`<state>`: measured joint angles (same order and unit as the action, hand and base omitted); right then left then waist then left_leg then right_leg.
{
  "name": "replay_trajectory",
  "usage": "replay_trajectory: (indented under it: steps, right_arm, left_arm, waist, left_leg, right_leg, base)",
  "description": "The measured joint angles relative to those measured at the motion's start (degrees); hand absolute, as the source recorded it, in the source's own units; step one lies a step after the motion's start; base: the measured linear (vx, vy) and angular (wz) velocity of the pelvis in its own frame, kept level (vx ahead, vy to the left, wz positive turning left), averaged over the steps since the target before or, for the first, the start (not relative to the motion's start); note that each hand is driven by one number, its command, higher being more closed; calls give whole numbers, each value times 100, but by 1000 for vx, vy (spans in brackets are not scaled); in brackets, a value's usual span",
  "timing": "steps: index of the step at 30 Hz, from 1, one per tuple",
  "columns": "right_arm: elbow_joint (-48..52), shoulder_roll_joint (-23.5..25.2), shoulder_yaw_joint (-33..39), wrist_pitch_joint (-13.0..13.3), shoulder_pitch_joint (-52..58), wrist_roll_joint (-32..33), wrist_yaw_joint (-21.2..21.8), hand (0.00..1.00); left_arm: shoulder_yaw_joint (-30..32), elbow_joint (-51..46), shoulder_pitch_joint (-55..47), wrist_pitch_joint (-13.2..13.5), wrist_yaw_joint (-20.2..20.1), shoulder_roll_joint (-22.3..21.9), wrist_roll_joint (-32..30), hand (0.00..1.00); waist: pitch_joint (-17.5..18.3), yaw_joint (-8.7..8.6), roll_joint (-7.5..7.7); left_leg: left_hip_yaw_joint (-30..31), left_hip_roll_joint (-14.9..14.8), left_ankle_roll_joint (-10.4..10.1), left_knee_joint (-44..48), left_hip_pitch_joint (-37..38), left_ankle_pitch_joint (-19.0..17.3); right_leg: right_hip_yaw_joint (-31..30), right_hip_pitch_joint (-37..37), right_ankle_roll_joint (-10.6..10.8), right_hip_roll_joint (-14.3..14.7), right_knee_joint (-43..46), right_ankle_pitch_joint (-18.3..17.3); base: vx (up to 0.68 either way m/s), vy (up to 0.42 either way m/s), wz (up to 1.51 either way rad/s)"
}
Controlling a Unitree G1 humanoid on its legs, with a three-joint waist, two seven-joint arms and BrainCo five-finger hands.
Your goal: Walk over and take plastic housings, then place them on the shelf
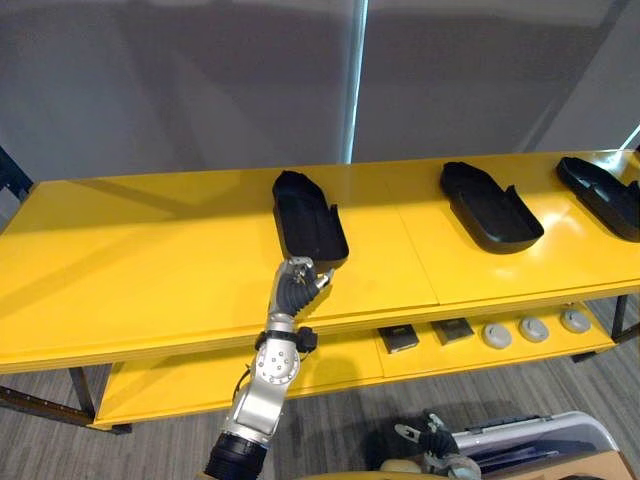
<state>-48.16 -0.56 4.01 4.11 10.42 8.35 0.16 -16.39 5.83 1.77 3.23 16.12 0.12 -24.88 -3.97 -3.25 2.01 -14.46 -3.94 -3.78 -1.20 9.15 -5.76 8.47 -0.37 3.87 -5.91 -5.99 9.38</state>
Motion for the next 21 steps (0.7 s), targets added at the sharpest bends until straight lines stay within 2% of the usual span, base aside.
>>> replay_trajectory:
  steps: [6, 8, 13, 18, 21]
  right_arm:
    - [-23, -45, -68, 0, -2, 0, -15, 0]
    - [-35, -43, -68, 3, -37, -2, -21, 0]
    - [-49, -45, -66, 3, -64, -1, -21, 0]
    - [-54, -39, -65, 5, -104, -1, -21, 0]
    - [-55, -40, -65, 6, -103, -2, -22, 0]
  left_arm:
    - [-138, 591, 348, -20, 15, 18, -139, 100]
    - [-129, 690, 510, -47, 27, 57, -183, 100]
    - [-66, 1060, 852, -108, 46, 104, -235, 100]
    - [197, 1217, 886, -185, 161, 130, -306, 100]
    - [319, 1290, 986, -285, 171, 125, -309, 100]
  waist:
    - [21, -3, 39]
    - [25, -71, 54]
    - [23, -110, 54]
    - [20, -227, 56]
    - [14, -229, 63]
  left_leg:
    - [-78, 11, 0, -47, 9, 0]
    - [-79, 10, 1, -49, -34, -1]
    - [-105, 5, 4, -53, -17, -15]
    - [-133, 12, 25, -24, 27, -49]
    - [-184, 10, 44, 61, 7, -98]
  right_leg:
    - [-97, -90, 5, 20, -1, -2]
    - [-97, -143, 5, 26, -1, -2]
    - [-103, -179, 3, 42, 0, 1]
    - [-134, -146, 2, 37, -3, 3]
    - [-196, -149, 1, 38, -5, 3]
  base:
    - [-4, -13, -9]
    - [0, 0, 0]
    - [1, -8, -1]
    - [-44, -25, -4]
    - [-70, -31, -9]
